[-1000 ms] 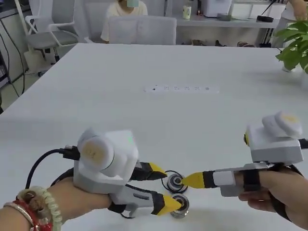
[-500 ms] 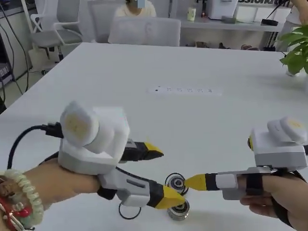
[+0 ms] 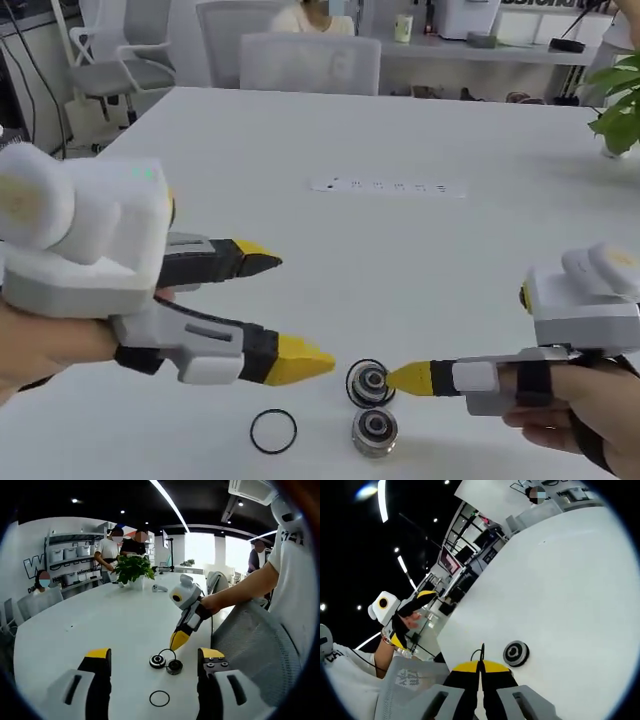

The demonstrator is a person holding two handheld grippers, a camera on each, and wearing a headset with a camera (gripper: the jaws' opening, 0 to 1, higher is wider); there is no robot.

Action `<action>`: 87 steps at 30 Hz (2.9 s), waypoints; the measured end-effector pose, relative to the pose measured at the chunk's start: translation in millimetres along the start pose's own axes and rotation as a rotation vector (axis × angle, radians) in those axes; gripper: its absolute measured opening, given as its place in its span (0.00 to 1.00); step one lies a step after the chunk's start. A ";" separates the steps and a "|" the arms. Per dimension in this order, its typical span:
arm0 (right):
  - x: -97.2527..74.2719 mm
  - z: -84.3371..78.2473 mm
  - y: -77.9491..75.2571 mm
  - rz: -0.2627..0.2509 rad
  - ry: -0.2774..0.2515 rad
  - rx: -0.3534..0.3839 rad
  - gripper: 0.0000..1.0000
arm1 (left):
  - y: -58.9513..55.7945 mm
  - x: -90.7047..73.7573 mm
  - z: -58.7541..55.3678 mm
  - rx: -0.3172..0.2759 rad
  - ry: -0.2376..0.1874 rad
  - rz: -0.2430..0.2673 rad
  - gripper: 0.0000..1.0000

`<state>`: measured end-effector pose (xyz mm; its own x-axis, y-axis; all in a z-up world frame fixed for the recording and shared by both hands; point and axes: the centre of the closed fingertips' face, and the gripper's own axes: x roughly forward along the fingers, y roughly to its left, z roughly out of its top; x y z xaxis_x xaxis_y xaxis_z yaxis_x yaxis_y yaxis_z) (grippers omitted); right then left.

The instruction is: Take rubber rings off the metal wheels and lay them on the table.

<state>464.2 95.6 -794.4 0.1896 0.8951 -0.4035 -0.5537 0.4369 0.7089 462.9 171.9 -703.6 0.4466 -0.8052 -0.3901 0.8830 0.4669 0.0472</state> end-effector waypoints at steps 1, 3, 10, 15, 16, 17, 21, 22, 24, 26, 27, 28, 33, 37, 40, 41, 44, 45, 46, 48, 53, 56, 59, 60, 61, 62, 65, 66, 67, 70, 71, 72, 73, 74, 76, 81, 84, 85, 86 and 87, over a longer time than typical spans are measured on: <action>0.0 0.3 0.7 0.001 -0.001 0.001 0.00 | 0.1 -4.6 -2.5 0.006 0.008 0.009 0.69; 0.0 0.8 1.3 0.004 -0.004 0.001 0.00 | 0.5 -10.9 -6.9 0.022 0.026 0.024 0.70; 0.8 0.7 2.3 0.009 -0.001 0.000 0.00 | 4.3 -36.1 -33.9 0.073 0.140 0.083 0.73; 0.7 2.0 4.1 0.017 -0.007 0.000 0.00 | 2.0 -48.9 -50.1 0.043 0.166 0.098 0.74; 0.5 2.4 4.5 0.018 -0.009 0.001 0.00 | 2.9 -52.2 -54.2 0.030 0.168 0.107 0.74; 0.4 2.7 4.7 0.019 -0.011 0.001 0.00 | 3.6 -54.1 -56.5 0.019 0.167 0.115 0.74; 0.0 4.3 6.8 0.028 -0.018 0.003 0.00 | 3.3 -59.6 -65.7 -0.017 0.170 0.132 0.74; -0.1 4.9 7.5 0.030 -0.021 0.003 0.00 | 2.4 -60.3 -68.4 -0.020 0.173 0.135 0.74; -0.6 6.2 8.9 0.034 -0.026 0.003 0.00 | 1.1 -60.3 -72.5 -0.034 0.173 0.139 0.74; -1.3 7.7 10.0 0.036 -0.032 0.001 0.00 | -0.6 -59.6 -77.1 -0.054 0.174 0.140 0.73; -1.8 8.5 10.6 0.037 -0.036 0.002 0.00 | -2.3 -58.5 -80.8 -0.065 0.175 0.141 0.73; -2.5 9.6 11.3 0.039 -0.041 0.002 0.00 | -4.4 -57.3 -83.9 -0.075 0.176 0.140 0.73; -5.9 14.6 15.6 0.051 -0.068 0.004 0.00 | -13.1 -51.5 -91.3 -0.115 0.169 0.132 0.73; -7.7 19.2 18.4 0.058 -0.088 0.005 0.00 | -17.0 -48.6 -98.4 -0.124 0.187 0.130 0.73; -9.1 22.9 21.6 0.066 -0.103 0.004 0.00 | -20.1 -46.9 -103.1 -0.127 0.199 0.129 0.73; -9.3 23.6 22.3 0.068 -0.106 0.003 0.00 | -20.9 -46.6 -103.7 -0.128 0.200 0.127 0.73; -10.2 27.1 25.5 0.076 -0.120 0.000 0.00 | -24.2 -45.1 -106.3 -0.137 0.204 0.120 0.73; -10.3 27.6 26.0 0.077 -0.122 0.000 0.00 | -25.0 -44.7 -107.2 -0.138 0.207 0.120 0.73; -10.8 29.0 27.5 0.081 -0.129 0.000 0.00 | -25.6 -44.5 -108.0 -0.139 0.210 0.119 0.73; -11.4 31.4 29.9 0.087 -0.138 -0.001 0.00 | -27.0 -44.0 -109.3 -0.140 0.215 0.118 0.74; -12.1 36.2 35.5 0.102 -0.159 -0.002 0.00 | -27.9 -43.3 -110.3 -0.153 0.210 0.121 0.74; -11.6 38.3 38.5 0.108 -0.166 -0.005 0.00 | -27.8 -43.3 -111.2 -0.163 0.210 0.127 0.73; -9.9 40.0 42.9 0.118 -0.171 -0.008 0.00 | -28.2 -42.9 -113.1 -0.162 0.218 0.127 0.73; -9.3 40.3 44.2 0.121 -0.171 -0.009 0.00 | -28.4 -42.8 -113.4 -0.162 0.219 0.127 0.73; -8.6 40.5 45.5 0.124 -0.172 -0.010 0.00 | -28.6 -42.7 -113.5 -0.162 0.220 0.127 0.73; -7.3 40.8 47.4 0.127 -0.173 -0.011 0.00 | -28.9 -42.4 -113.4 -0.162 0.220 0.125 0.73; -3.6 40.7 52.2 0.137 -0.170 -0.018 0.00 | -28.8 -42.2 -113.3 -0.167 0.217 0.127 0.73; -1.9 40.6 54.0 0.140 -0.169 -0.019 0.00 | -28.7 -42.2 -113.1 -0.169 0.215 0.128 0.73; -0.7 40.3 55.3 0.143 -0.167 -0.021 0.00 | -28.6 -42.2 -113.2 -0.171 0.214 0.129 0.72; 3.7 39.0 59.5 0.150 -0.161 -0.026 0.00 | -28.4 -42.2 -113.4 -0.175 0.212 0.130 0.72; 5.1 38.4 60.7 0.153 -0.158 -0.027 0.00 | -28.4 -42.2 -113.2 -0.176 0.212 0.130 0.72; 7.4 37.1 62.4 0.155 -0.153 -0.031 0.00 | -28.4 -42.1 -113.1 -0.176 0.210 0.131 0.72; 9.0 36.1 63.3 0.157 -0.149 -0.031 0.00 | -28.5 -42.1 -113.1 -0.177 0.210 0.131 0.72; 10.5 35.0 64.1 0.158 -0.145 -0.032 0.00 | -28.7 -42.0 -113.1 -0.178 0.211 0.131 0.72; 14.6 31.7 66.2 0.160 -0.132 -0.036 0.00 | -29.0 -42.0 -113.4 -0.180 0.211 0.130 0.72; 22.8 22.5 70.1 0.164 -0.094 -0.048 0.00 | -28.5 -42.2 -112.9 -0.181 0.206 0.133 0.72; 26.3 19.0 69.7 0.161 -0.079 -0.051 0.00 | -28.5 -42.3 -112.7 -0.183 0.203 0.133 0.72; 27.2 18.0 69.7 0.160 -0.075 -0.052 0.00 | -28.6 -42.3 -112.7 -0.184 0.203 0.132 0.72; 28.7 16.7 69.3 0.156 -0.070 -0.054 0.00 | -28.8 -42.2 -112.8 -0.185 0.203 0.131 0.72; 29.8 15.6 68.8 0.152 -0.066 -0.056 0.00 | -29.1 -42.1 -113.0 -0.185 0.204 0.130 0.72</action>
<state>444.4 153.7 -748.6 0.1515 0.9553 -0.2539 -0.6243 0.2916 0.7247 402.1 233.5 -792.4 0.4992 -0.6532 -0.5693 0.7708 0.6349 -0.0526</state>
